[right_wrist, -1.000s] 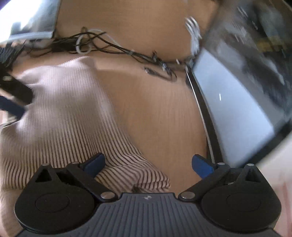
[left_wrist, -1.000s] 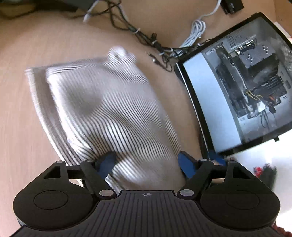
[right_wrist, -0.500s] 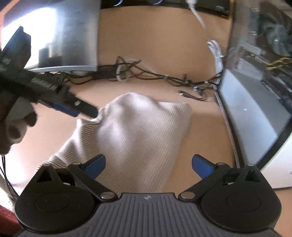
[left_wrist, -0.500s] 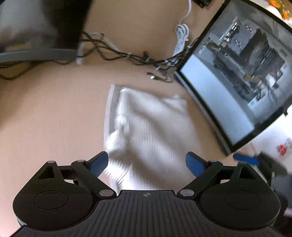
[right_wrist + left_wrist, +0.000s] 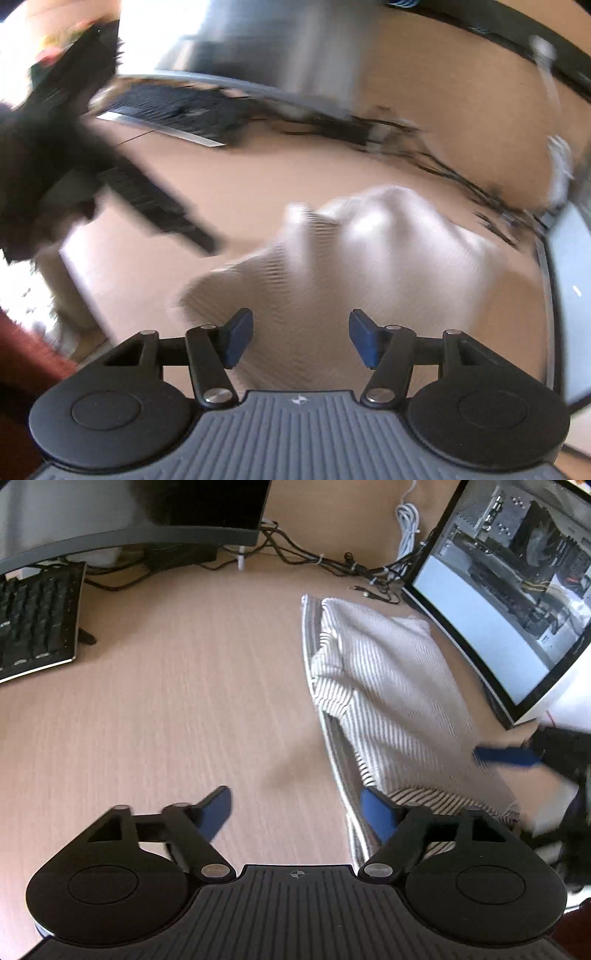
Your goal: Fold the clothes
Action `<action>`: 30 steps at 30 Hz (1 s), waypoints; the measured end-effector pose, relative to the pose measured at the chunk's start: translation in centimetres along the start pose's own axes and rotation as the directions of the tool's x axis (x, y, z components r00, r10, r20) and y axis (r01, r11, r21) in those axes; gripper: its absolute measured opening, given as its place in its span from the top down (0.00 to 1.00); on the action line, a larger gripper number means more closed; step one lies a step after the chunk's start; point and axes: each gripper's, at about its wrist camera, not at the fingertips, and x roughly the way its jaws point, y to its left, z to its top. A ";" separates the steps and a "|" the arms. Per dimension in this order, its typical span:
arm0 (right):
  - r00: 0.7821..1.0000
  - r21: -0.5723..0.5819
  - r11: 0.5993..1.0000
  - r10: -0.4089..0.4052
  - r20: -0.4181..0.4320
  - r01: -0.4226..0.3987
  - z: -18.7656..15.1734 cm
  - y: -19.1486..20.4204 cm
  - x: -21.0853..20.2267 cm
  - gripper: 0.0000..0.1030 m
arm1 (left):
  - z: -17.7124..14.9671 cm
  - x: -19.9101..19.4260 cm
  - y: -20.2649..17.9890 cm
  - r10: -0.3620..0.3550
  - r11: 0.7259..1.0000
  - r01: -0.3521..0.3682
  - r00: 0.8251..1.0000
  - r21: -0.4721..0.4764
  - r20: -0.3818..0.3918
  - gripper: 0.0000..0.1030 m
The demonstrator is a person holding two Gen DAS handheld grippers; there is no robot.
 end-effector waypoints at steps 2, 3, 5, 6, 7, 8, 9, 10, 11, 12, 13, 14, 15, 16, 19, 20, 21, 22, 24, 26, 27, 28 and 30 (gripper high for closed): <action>0.999 -0.075 0.997 -0.037 -0.002 0.036 -0.3 1.8 0.9 0.43 | 0.0 -0.2 0.1 -0.026 1.000 0.026 1.000 -0.016 0.006 0.30; 0.999 -0.083 0.995 -0.049 -0.002 0.049 -0.2 2.0 1.2 0.43 | -0.1 -0.3 0.1 -0.038 0.999 0.038 0.999 -0.022 0.008 0.31; 0.999 -0.065 0.997 -0.052 -0.006 0.051 0.1 1.8 1.5 0.43 | -0.1 -0.5 0.1 -0.057 0.998 0.058 0.998 -0.030 0.010 0.31; 0.999 -0.055 0.998 -0.044 0.001 0.044 0.3 1.8 1.1 0.43 | -0.2 -0.5 0.0 -0.064 0.997 0.065 0.998 -0.032 0.009 0.31; 1.000 -0.054 0.998 -0.027 0.012 0.027 0.4 1.8 0.6 0.42 | -0.2 -0.5 0.0 -0.072 0.997 0.072 0.997 -0.034 0.009 0.32; 1.000 -0.061 0.998 -0.008 0.016 0.009 0.4 1.8 0.3 0.38 | -0.2 -0.5 0.0 -0.079 0.996 0.079 0.997 -0.036 0.009 0.33; 1.000 -0.075 0.997 0.006 0.012 -0.005 0.4 1.9 0.3 0.34 | -0.3 -0.4 -0.1 -0.082 0.996 0.083 0.997 -0.037 0.007 0.34; 1.000 -0.094 0.996 0.012 0.005 -0.011 0.2 2.1 0.3 0.32 | -0.3 -0.3 -0.2 -0.084 0.996 0.084 0.996 -0.037 0.005 0.35; 1.000 -0.119 0.993 0.000 -0.005 -0.001 -0.1 2.4 0.6 0.32 | -0.4 -0.2 -0.4 -0.085 0.996 0.085 0.996 -0.036 0.003 0.37; 1.000 -0.143 0.989 -0.025 -0.016 0.022 -0.5 2.9 1.0 0.32 | -0.5 -0.2 -0.5 -0.086 0.996 0.086 0.996 -0.035 0.001 0.38; 0.999 -0.156 0.987 -0.049 -0.023 0.045 -0.8 3.1 1.2 0.37 | -0.5 -0.1 -0.6 -0.088 0.996 0.088 0.996 -0.032 -0.001 0.39; 0.998 -0.154 0.986 -0.063 -0.021 0.059 -0.8 3.0 1.3 0.47 | -0.6 -0.1 -0.7 -0.090 0.996 0.090 0.996 -0.029 -0.003 0.41; 0.997 -0.152 0.986 -0.077 -0.018 0.073 -0.7 2.9 1.4 0.50 | -0.6 -0.2 -0.7 -0.093 0.995 0.093 0.996 -0.023 -0.005 0.42; 0.996 -0.150 0.985 -0.091 -0.016 0.088 -0.7 2.8 1.5 0.63 | -0.6 -0.2 -0.8 -0.098 0.995 0.098 0.995 -0.017 -0.007 0.45; 0.986 -0.146 0.975 -0.164 0.025 0.166 0.1 2.2 0.9 0.80 | -0.7 -0.2 -0.7 -0.102 0.995 0.101 0.995 -0.020 -0.012 0.47; 0.981 -0.146 0.970 -0.189 0.048 0.194 0.4 2.0 0.5 0.81 | -0.7 -0.2 -0.7 -0.100 0.995 0.100 0.995 -0.022 -0.010 0.47; 0.977 -0.152 0.965 -0.205 0.065 0.212 0.8 1.7 0.2 0.81 | -0.6 -0.2 -0.7 -0.099 0.995 0.098 0.995 -0.024 -0.008 0.47; 0.977 -0.170 0.962 -0.203 0.066 0.212 1.0 1.6 0.2 0.81 | -0.5 -0.3 -0.6 -0.097 0.995 0.097 0.995 -0.026 -0.006 0.47; 0.980 -0.244 0.949 -0.193 0.047 0.198 0.5 2.6 0.9 0.82 | -0.3 -0.5 -0.5 -0.093 0.995 0.094 0.996 -0.033 0.005 0.46; 0.985 -0.318 0.933 -0.170 0.018 0.167 -0.6 4.0 2.0 0.82 | 0.2 -1.0 -0.3 -0.092 0.995 0.093 0.996 -0.045 0.023 0.46; 0.986 -0.345 0.925 -0.164 0.009 0.157 -1.2 4.7 2.5 0.80 | 0.4 -1.2 -0.2 -0.099 0.994 0.100 0.995 -0.054 0.029 0.46; 0.987 -0.358 0.922 -0.158 0.004 0.149 -1.6 5.2 2.8 0.77 | 0.6 -1.5 -0.1 -0.107 0.992 0.109 0.994 -0.063 0.036 0.43; 0.990 -0.325 0.936 -0.140 0.002 0.133 -1.3 4.7 2.4 0.75 | 0.8 -1.8 -0.2 -0.121 0.990 0.124 0.992 -0.069 0.042 0.40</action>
